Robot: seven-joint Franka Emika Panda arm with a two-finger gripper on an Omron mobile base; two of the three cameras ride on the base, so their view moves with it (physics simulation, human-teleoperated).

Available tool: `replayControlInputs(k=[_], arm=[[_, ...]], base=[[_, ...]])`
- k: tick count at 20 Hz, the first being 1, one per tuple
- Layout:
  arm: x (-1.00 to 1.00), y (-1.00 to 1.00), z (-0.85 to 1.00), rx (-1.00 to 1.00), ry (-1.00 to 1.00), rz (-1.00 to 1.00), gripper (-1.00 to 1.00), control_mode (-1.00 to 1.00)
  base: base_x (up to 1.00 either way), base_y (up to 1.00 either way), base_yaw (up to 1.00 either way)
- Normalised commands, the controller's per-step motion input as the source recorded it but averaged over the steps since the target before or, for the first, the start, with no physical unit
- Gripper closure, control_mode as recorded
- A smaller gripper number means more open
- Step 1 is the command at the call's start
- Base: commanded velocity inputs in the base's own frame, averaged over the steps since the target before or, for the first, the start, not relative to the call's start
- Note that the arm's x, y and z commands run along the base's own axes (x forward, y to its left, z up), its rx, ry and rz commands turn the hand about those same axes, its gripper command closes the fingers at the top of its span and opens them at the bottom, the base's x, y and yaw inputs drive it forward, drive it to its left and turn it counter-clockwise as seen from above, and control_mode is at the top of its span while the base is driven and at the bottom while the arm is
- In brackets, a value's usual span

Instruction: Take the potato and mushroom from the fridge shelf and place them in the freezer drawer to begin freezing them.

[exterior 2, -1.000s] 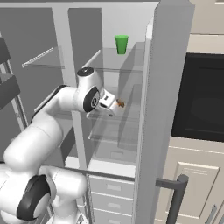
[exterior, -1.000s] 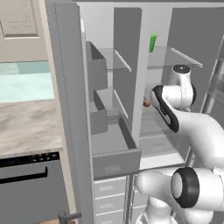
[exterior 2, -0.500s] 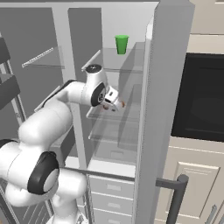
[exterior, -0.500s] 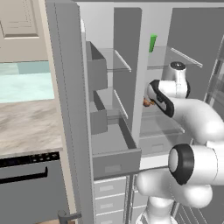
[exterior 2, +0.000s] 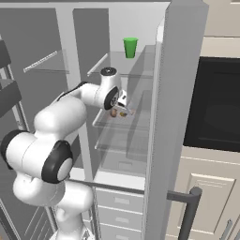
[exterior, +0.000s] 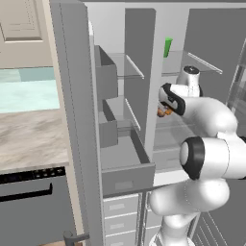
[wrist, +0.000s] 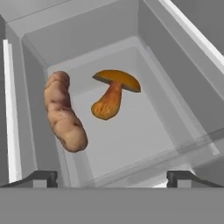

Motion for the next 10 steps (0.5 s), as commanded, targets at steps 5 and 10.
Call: replayControlInputs(k=[5,10], arm=[[0.28,-0.13,-0.33,0.0,0.0,0.01,-1.0,-1.0],[0.22,-0.19,-0.25,0.0,0.0,0.0,-1.0,-1.0]], base=[[0.0,0.0,0.0],[0.0,0.0,0.0]])
